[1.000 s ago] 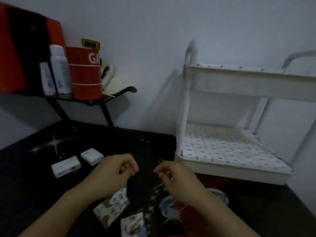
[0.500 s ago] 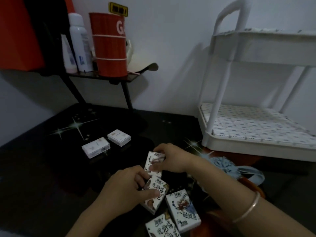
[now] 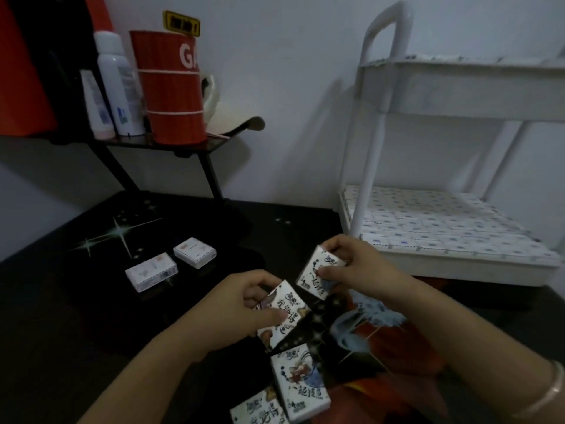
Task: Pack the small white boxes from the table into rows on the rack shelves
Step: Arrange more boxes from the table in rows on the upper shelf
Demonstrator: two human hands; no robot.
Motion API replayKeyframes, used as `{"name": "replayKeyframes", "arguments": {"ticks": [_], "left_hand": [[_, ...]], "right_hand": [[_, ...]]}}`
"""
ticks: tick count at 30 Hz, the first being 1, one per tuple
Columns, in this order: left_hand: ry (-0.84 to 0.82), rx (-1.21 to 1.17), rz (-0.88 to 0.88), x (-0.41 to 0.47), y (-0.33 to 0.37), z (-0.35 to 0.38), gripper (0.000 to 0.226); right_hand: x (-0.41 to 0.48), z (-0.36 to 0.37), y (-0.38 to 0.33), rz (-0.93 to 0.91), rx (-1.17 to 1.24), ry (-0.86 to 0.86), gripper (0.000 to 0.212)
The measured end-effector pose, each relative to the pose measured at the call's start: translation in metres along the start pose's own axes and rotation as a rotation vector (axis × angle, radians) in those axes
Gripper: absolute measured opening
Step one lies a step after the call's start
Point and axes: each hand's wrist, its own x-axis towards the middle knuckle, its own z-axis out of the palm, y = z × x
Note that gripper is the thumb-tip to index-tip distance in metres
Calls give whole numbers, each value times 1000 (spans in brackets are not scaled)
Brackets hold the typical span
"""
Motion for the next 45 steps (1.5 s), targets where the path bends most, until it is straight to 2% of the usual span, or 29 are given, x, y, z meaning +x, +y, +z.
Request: {"name": "replayKeyframes", "arguments": {"ticks": [5,9,16,23,26,27,29,31,32,36,38,42,45], "left_hand": [[-73,-60,114,25,61,19,30],[-41,-110,305,52,131,46,23],[-22,-48,604,107,278,82,19],[80,64,580,183,387,101,23],[78,-66,497,216,418,116,17],[49,-106,470,228,426,121,22],[1,-53,422,252,438,129,54],[97,28,392,278,448,134,85],[163,38,391,290,450,135,92],[217,50,427,339,463,135,80],[227,187,443,362,469,136,70],[281,634,594,395,479,133,35],[267,656,616,412,486,130,30]], "right_hand": [[-34,-74,-10,-82,32,98,27],[-62,-143,-26,-162,0,211,24],[-104,-254,-46,-257,-197,433,21],[-113,-332,-56,-273,-295,556,20],[-98,-363,-71,-295,-279,609,21],[-91,-374,-77,-304,-263,636,22],[-73,-393,-89,-317,-279,690,22],[-53,-411,-98,-294,-387,736,21],[-43,-419,-100,-262,-456,746,21],[2,-454,-101,-131,-601,786,19],[23,-467,-104,-109,-641,788,18],[58,-480,-114,-14,-785,742,20],[78,-487,-120,114,-814,711,27]]}}
